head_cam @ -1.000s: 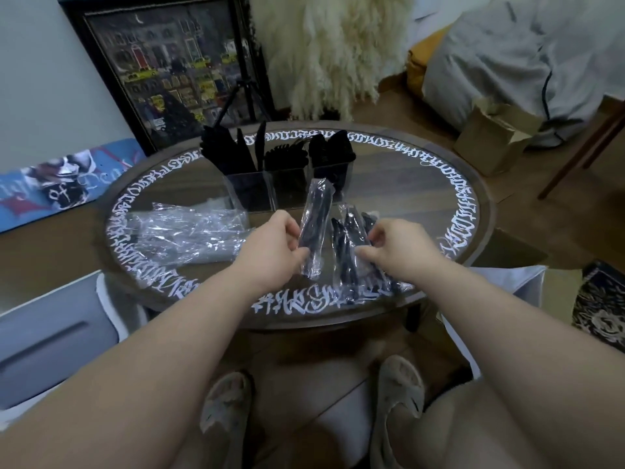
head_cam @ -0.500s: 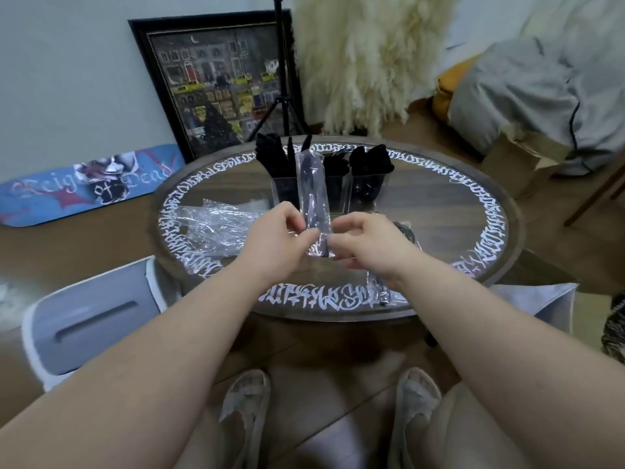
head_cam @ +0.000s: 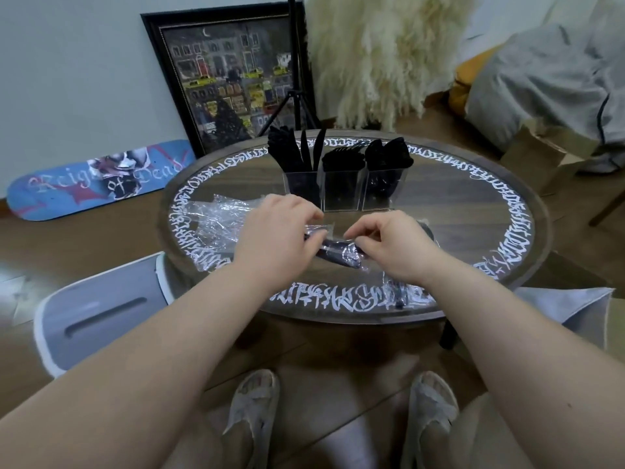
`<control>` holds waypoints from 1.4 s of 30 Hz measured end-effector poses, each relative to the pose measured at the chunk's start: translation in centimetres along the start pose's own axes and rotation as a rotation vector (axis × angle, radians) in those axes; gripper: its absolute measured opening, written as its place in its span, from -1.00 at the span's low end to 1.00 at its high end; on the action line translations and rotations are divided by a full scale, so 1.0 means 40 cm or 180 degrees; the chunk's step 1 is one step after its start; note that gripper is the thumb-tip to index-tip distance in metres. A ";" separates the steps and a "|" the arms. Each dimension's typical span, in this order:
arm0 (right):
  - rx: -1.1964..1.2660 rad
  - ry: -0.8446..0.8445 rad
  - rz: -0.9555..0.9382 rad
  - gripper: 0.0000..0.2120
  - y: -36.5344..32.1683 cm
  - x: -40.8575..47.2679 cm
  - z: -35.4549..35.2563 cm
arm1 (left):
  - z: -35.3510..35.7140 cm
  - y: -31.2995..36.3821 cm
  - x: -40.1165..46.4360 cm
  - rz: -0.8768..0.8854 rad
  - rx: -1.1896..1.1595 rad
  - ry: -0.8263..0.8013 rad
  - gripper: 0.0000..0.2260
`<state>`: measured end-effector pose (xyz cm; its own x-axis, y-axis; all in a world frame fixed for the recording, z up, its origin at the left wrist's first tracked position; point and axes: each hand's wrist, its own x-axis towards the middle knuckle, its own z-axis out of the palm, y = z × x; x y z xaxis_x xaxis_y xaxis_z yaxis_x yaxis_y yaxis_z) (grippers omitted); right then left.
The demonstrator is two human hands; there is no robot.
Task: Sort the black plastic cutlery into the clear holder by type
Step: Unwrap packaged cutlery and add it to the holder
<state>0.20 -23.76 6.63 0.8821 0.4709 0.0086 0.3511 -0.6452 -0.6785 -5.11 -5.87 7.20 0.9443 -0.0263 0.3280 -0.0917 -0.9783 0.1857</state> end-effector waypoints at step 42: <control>0.0535 0.0758 0.0119 -0.85 0.000 0.088 0.121 | 0.097 -0.051 0.007 -0.0086 -0.1043 -0.0862 -0.52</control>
<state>1.79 -19.19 3.10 0.9493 0.2815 0.1399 0.2775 -0.5413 -0.7937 -3.44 -4.69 3.33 0.9927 -0.0972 0.0718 -0.1200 -0.8635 0.4899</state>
